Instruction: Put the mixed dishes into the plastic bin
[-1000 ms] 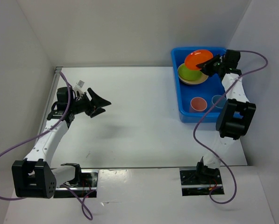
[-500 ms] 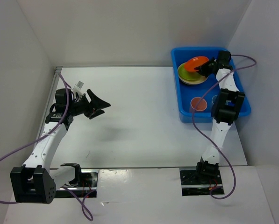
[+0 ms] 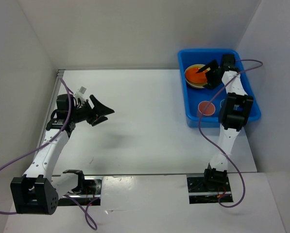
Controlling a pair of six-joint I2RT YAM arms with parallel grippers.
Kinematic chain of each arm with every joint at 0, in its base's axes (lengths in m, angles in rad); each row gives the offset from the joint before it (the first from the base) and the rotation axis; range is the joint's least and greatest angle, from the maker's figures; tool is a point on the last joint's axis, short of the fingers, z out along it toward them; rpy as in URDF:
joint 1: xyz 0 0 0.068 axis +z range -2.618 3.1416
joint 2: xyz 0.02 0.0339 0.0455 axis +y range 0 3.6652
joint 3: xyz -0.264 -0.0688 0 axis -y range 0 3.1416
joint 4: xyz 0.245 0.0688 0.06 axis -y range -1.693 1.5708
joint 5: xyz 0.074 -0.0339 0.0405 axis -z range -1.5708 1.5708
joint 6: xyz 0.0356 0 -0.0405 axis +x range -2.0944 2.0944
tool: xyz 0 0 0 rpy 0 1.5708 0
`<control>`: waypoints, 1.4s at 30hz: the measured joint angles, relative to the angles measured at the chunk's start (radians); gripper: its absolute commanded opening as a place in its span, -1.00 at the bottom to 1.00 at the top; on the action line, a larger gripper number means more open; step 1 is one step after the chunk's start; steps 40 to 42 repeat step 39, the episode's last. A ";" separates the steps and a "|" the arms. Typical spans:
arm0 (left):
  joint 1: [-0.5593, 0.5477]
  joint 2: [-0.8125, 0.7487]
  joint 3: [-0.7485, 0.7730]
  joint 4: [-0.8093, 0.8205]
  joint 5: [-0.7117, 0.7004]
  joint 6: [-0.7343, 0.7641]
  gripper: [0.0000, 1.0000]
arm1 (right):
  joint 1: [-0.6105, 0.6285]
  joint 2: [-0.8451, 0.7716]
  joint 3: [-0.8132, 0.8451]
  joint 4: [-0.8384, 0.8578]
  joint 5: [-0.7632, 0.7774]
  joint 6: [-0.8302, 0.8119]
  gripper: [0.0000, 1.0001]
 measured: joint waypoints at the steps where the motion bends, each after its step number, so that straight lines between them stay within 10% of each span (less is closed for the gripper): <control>1: 0.000 0.000 0.000 0.001 0.000 0.000 0.60 | 0.000 -0.027 -0.040 -0.007 0.005 -0.007 1.00; 21: 0.000 0.013 -0.008 0.020 0.001 -0.006 0.60 | -0.030 -0.993 -0.702 0.007 -0.202 -0.122 1.00; 42: 0.003 -0.047 0.052 -0.016 -0.003 -0.025 0.85 | -0.020 -1.226 -0.888 0.027 -0.571 -0.177 1.00</control>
